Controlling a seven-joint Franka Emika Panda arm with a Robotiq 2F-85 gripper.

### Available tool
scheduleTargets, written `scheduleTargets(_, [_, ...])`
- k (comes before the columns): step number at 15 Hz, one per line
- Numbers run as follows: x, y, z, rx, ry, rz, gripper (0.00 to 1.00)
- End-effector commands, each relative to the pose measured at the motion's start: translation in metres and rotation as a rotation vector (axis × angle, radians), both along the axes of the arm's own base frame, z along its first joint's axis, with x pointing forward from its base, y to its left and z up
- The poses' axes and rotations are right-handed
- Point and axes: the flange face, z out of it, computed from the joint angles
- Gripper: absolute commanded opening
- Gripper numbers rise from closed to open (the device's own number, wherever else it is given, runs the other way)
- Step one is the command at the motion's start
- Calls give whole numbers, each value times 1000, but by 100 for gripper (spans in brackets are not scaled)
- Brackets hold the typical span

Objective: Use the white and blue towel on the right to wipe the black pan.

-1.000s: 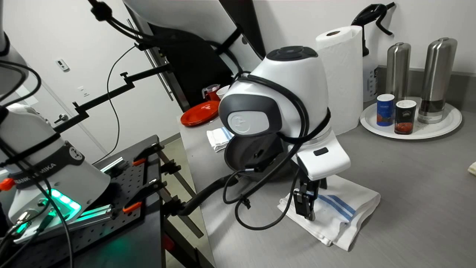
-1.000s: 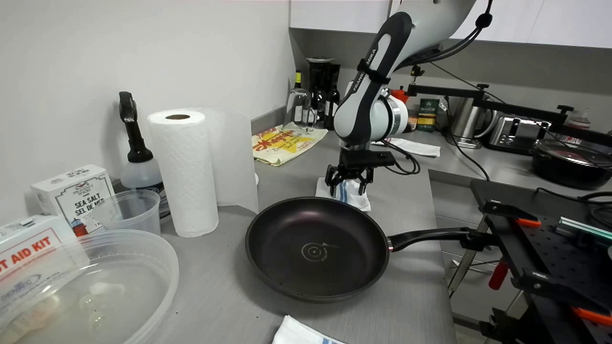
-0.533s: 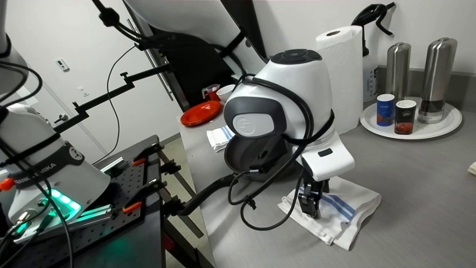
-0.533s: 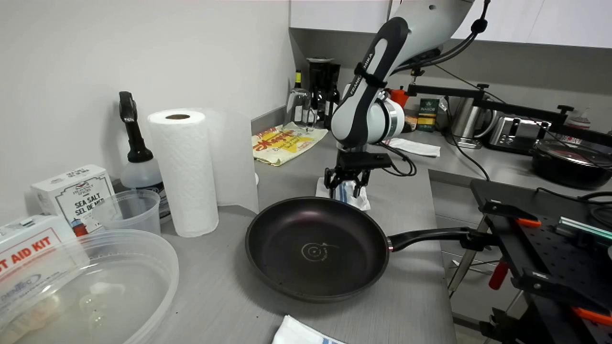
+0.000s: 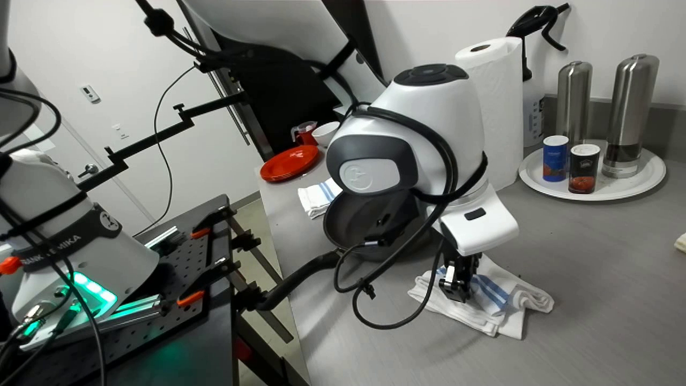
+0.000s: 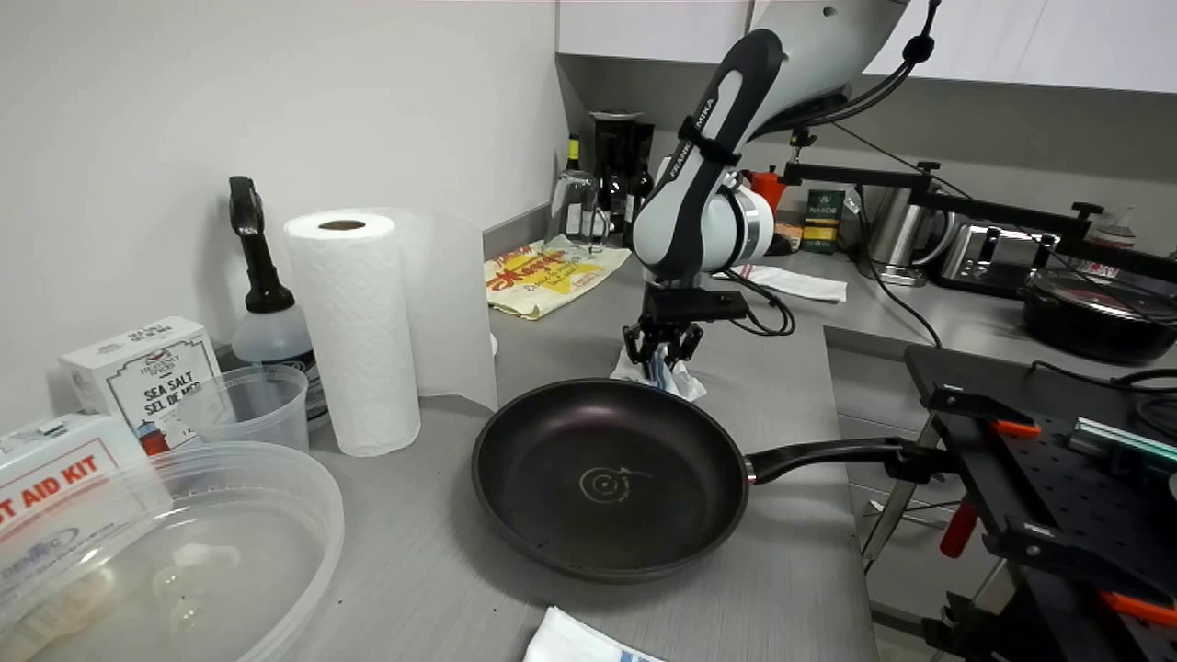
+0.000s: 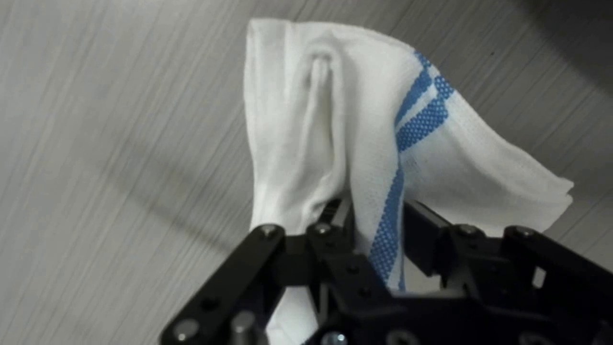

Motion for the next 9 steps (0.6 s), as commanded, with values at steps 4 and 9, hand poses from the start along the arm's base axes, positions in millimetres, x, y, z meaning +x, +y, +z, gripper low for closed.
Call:
scheduleTargets(4, [3, 0, -10, 4, -1, -15, 5])
scheduleTargets(9, [4, 0, -7, 4, -2, -15, 5])
